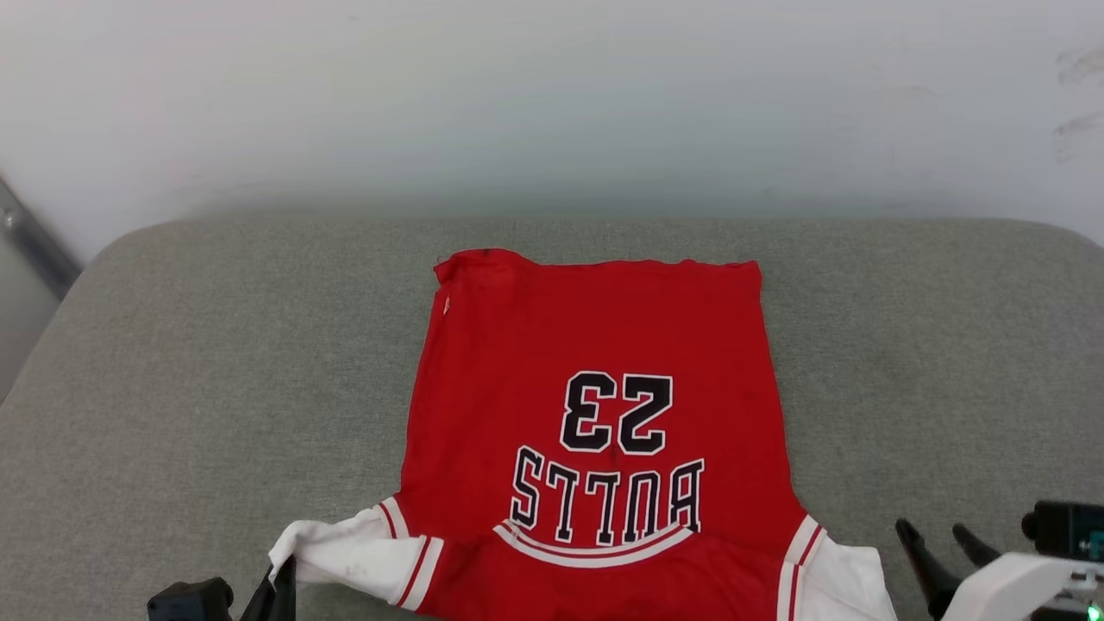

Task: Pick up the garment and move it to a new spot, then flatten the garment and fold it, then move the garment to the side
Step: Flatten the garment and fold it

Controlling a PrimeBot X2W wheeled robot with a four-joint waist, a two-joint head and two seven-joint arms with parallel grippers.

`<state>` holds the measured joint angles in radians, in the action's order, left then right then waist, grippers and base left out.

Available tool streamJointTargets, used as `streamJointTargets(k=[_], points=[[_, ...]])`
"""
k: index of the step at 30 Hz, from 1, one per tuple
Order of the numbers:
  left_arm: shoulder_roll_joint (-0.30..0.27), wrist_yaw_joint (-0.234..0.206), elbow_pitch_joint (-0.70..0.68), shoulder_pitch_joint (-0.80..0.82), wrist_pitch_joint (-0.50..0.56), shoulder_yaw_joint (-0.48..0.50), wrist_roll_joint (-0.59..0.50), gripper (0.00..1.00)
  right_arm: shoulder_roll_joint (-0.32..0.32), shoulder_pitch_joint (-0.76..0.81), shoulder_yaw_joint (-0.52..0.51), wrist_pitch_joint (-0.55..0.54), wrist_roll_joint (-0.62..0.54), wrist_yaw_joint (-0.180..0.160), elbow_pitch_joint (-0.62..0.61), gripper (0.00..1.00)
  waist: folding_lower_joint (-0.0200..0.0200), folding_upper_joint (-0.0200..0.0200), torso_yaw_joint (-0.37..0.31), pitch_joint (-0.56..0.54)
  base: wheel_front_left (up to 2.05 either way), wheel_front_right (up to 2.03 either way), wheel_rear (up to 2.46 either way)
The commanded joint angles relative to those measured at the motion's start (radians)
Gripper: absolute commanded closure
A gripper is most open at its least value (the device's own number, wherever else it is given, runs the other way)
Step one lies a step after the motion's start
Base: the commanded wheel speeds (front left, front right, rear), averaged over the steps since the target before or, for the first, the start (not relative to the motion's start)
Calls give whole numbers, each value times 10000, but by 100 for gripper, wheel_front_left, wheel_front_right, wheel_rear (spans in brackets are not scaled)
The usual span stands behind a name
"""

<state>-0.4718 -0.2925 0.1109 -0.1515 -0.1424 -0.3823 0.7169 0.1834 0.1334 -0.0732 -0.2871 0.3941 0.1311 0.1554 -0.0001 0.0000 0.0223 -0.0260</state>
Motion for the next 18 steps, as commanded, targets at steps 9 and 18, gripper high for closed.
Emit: streamJointTargets(k=[9,18], points=[[233,-127,-1470,1660,-213,-393,-850,100,426,-5067,-475,-1647,241,-7,2298,0,1,0,808,2134,0,0,0],[802,285,-1695,3230,-640,-800,-1339,100,971,-8917,-712,-4402,-597,-7,4506,0,1,0,1944,3842,0,0,0]])
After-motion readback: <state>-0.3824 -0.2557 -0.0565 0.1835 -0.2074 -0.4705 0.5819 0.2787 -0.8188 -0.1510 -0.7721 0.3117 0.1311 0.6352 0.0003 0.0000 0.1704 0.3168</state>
